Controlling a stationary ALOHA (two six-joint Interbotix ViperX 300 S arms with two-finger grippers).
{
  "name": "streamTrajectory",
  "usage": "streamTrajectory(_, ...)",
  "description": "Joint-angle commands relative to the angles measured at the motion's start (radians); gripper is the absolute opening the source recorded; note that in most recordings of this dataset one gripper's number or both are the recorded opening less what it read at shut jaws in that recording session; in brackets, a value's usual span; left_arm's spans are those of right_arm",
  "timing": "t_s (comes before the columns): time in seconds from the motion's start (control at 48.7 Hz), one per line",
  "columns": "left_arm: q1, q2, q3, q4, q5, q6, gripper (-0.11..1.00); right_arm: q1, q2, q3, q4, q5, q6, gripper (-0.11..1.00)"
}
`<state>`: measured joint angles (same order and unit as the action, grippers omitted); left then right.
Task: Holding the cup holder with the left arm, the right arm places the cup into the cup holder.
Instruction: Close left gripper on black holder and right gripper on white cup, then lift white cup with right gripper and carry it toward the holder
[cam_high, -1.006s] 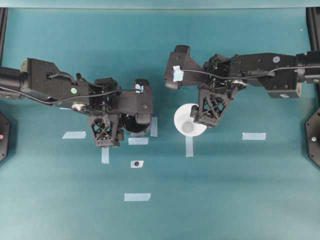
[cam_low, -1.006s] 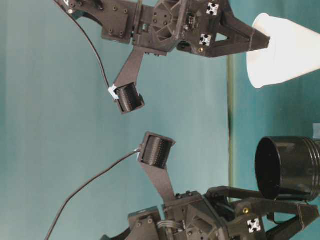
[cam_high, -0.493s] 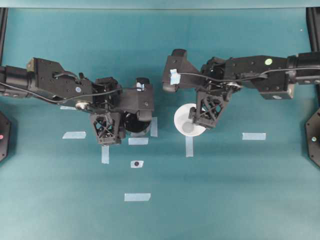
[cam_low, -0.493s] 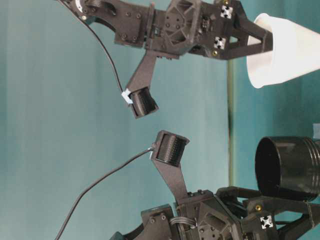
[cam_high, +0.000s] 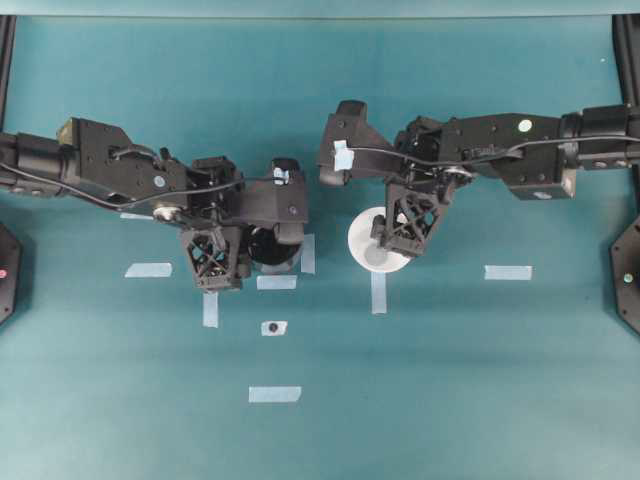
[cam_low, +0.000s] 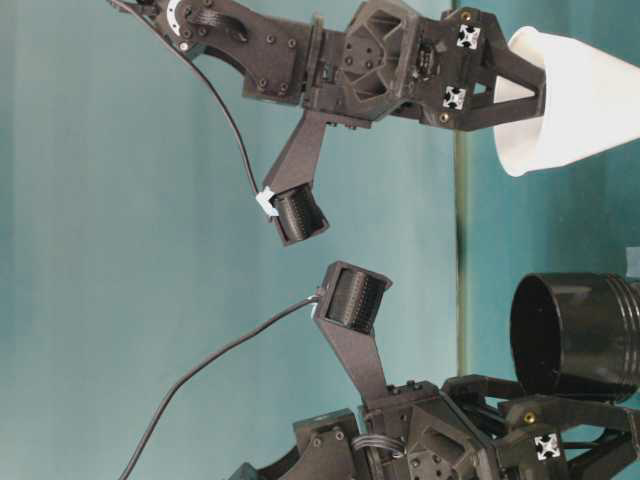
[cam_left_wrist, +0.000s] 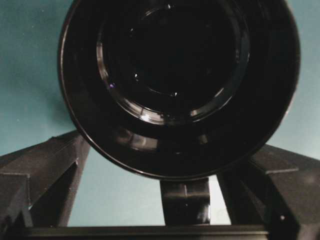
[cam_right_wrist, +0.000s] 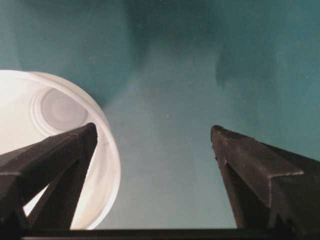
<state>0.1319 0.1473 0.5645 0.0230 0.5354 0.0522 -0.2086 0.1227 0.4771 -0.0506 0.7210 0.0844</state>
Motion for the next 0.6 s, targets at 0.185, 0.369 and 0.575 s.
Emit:
streamTrajectory(0.185, -0.002, -0.014, -0.008, 0.003, -0.011, -0.008, 0.87, -0.002, -0.021, -0.028, 0.023, 0.0, 0.005, 0.92)
streamTrajectory(0.369, -0.005, -0.02, -0.008, 0.003, -0.008, -0.009, 0.55, 0.0, -0.023, -0.04, 0.066, 0.002, 0.005, 0.54)
streamTrajectory(0.575, -0.008, -0.038, -0.005, 0.003, 0.006, -0.009, 0.22, 0.002, -0.031, -0.044, 0.121, 0.009, 0.005, 0.08)
